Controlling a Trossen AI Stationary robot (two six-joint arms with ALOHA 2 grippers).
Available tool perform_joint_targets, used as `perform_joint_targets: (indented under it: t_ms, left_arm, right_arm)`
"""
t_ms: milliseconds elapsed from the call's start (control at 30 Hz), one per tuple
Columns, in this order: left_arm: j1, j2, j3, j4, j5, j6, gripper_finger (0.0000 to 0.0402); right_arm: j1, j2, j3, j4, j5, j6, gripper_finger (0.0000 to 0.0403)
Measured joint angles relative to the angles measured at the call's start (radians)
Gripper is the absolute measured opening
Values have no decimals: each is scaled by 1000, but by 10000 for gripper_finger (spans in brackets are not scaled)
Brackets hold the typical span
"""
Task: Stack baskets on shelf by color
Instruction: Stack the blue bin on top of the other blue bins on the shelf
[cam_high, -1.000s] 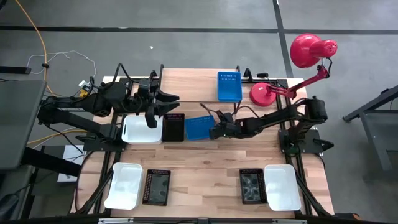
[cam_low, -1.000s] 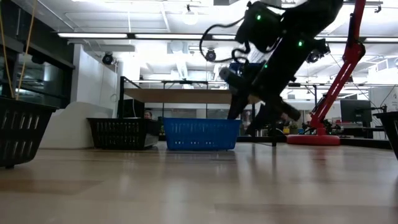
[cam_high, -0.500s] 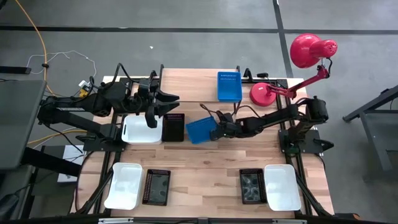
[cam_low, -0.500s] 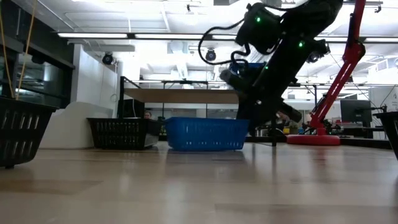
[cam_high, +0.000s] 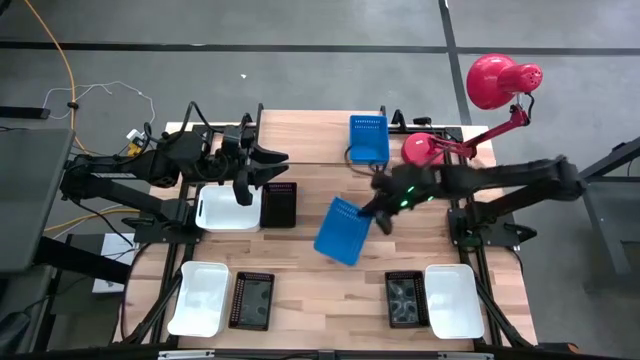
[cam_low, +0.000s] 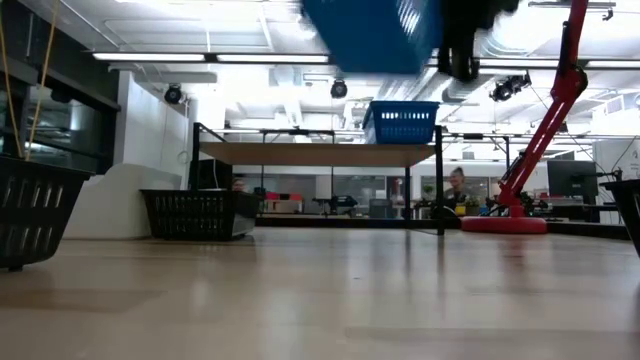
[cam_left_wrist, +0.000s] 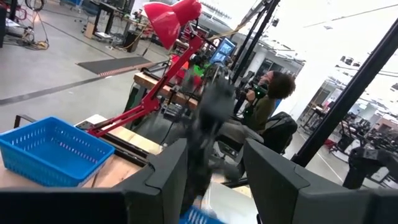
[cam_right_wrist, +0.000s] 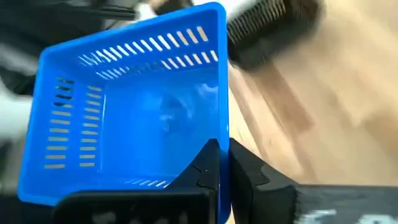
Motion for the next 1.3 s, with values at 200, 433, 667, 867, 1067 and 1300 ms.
perform_joint_targets:
  t_ms: [200,433,667,867,1067,1300]
  left_arm:
    - [0,0,0,1,0,0,145]
    - [0,0,0,2,-13,-7,145]
    - [0,0,0,2,-16,-8,145]
    - [0,0,0,2,-16,-9,145]
    - [0,0,0,2,-29,-10,145]
    - [0,0,0,2,-37,-11,145]
  right_arm:
    - [-98,3,374,-381,137,-402,2]
    - [-285,136,799,-653,228,-923,1]
    - [-478,272,1032,-785,184,-1142,1]
    - [-590,371,1082,-917,100,-1235,0]
    - [-638,444,1082,-918,75,-1280,0]
    - [-670,498,1083,-945,34,-1293,0]
